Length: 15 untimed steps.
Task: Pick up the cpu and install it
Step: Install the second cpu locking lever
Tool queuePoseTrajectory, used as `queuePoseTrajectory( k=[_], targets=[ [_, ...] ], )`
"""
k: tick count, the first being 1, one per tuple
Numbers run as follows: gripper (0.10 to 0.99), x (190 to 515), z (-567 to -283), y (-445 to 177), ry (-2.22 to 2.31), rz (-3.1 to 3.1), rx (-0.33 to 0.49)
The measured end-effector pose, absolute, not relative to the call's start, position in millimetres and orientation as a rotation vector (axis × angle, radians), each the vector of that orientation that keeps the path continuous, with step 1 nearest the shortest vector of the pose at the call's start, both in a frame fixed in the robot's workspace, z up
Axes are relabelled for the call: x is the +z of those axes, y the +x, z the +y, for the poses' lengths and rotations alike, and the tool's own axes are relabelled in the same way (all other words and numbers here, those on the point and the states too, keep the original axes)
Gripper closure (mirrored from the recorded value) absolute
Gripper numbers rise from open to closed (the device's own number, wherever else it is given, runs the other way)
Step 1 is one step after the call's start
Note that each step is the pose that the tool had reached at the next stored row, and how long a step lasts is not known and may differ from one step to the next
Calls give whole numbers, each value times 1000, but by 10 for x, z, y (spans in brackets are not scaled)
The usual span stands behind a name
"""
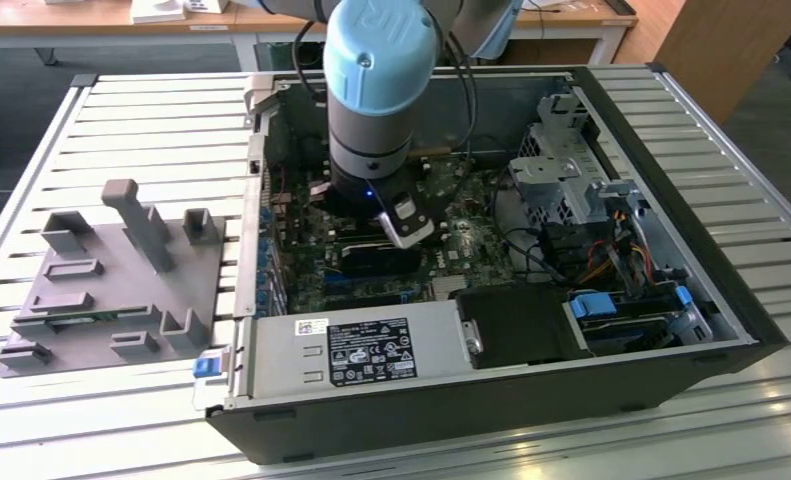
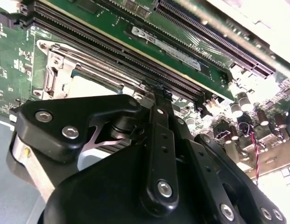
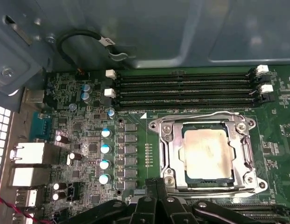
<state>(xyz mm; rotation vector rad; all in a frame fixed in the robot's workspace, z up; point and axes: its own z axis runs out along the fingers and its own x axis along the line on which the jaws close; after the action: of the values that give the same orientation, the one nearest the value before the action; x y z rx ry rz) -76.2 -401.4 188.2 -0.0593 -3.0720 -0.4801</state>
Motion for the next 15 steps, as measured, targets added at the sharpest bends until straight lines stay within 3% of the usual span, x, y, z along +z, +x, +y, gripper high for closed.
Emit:
queuePoseTrajectory(
  k=[15],
  targets=[
    [980,2042,-4013,-774,-59,-3072,-481]
  ],
)
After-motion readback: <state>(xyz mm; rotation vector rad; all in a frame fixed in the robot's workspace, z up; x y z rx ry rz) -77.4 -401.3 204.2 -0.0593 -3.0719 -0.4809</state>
